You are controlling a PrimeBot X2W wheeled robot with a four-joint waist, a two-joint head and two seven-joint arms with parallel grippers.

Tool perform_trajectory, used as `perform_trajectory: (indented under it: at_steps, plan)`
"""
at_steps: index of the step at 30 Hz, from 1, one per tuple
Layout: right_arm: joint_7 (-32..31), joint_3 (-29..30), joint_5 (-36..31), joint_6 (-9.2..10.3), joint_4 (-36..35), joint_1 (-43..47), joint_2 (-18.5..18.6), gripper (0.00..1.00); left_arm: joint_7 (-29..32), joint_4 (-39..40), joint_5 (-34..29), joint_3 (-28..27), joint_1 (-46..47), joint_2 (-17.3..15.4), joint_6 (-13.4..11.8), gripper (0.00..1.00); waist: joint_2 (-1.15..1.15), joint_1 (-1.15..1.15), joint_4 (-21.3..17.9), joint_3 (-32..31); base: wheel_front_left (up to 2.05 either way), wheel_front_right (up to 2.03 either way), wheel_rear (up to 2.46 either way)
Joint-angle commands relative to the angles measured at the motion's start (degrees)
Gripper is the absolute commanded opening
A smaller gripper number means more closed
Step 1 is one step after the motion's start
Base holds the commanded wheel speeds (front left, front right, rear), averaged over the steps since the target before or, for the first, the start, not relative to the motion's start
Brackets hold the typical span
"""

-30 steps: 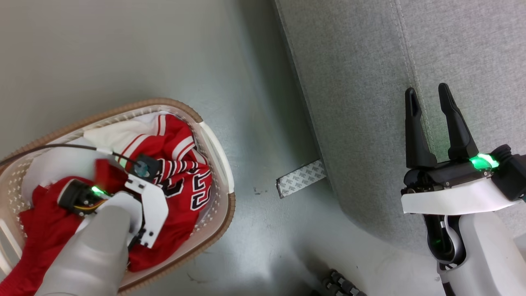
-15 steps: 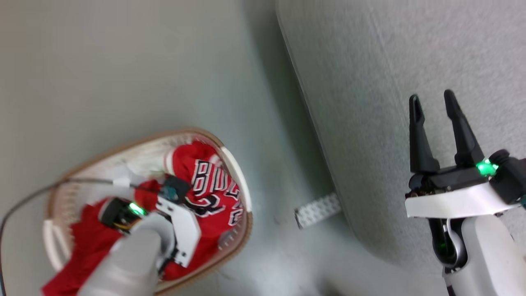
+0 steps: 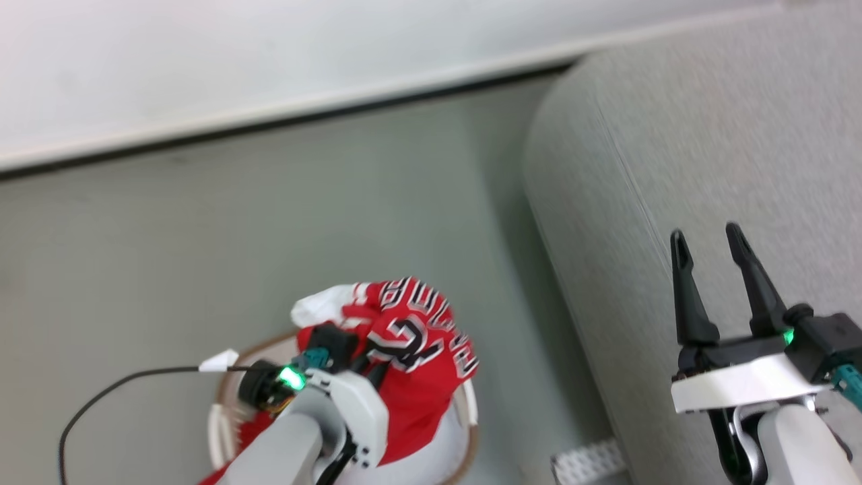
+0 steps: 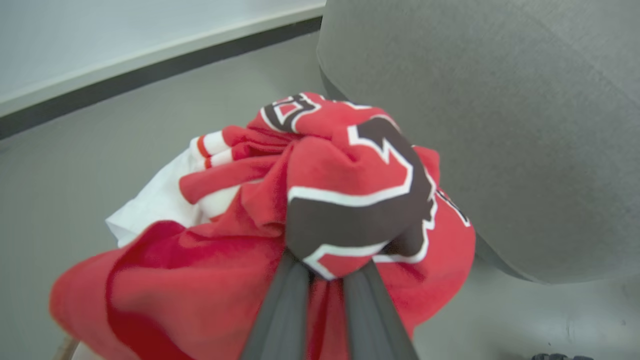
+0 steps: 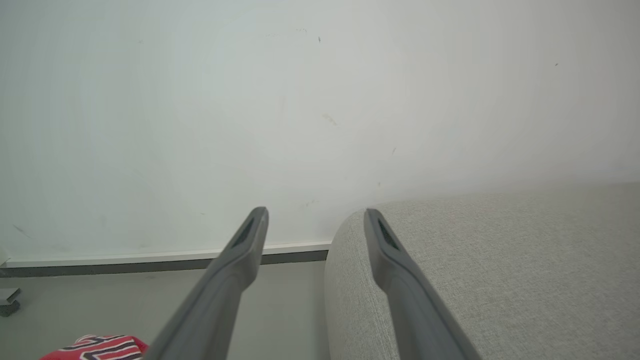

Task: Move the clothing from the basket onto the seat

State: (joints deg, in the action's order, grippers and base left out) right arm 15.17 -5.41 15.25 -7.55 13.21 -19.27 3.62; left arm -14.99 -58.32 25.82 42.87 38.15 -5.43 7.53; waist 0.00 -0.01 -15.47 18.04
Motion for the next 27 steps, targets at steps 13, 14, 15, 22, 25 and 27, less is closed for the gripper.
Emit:
perform_trajectory:
  at_steps: [13, 14, 15, 22, 25, 27]
  plan:
    - [-0.04, -1.05, 0.46, 0.12, 2.2, 6.54, 0.53, 1.0, -0.17, 20.8, -1.03, -8.0, -5.53, -2.0, -0.32, 0.0, 0.0, 0.01, 11.18, -14.4, 0.0, 0.0, 0.0]
    - [-0.04, -1.25, 0.51, 0.12, 2.33, 6.87, 0.49, 1.0, -0.17, 21.85, -1.08, -8.39, -5.58, -1.9, -0.28, 0.0, 0.0, 0.01, 11.52, -14.93, 0.0, 0.0, 0.0]
    - [-0.04, -1.51, 0.52, 0.12, 2.38, 7.07, 0.44, 1.0, -0.17, 22.93, -1.19, -8.79, -5.49, -1.94, -0.29, 0.0, 0.0, 0.01, 11.8, -15.31, 0.0, 0.0, 0.0]
    - [-0.04, -3.23, 0.92, 0.12, 2.55, 8.54, 0.18, 1.0, -0.17, 29.23, 0.55, -11.21, -3.58, -2.32, -0.23, 0.0, 0.0, 0.01, 13.45, -17.07, 0.0, 0.0, 0.0]
    - [-0.04, -4.08, 1.16, 0.12, 2.67, 8.8, 0.08, 1.0, 0.28, 31.75, 1.19, -11.91, -3.08, -2.84, -0.56, 0.0, 0.0, 0.01, 13.84, -17.29, 0.0, 0.0, 0.0]
    - [-0.04, -4.64, 1.29, 0.12, 2.73, 8.81, 0.05, 1.0, 0.77, 33.01, 1.55, -12.1, -3.07, -3.24, -0.89, 0.0, 0.0, 0.01, 14.05, -17.36, 0.0, 0.0, 0.0]
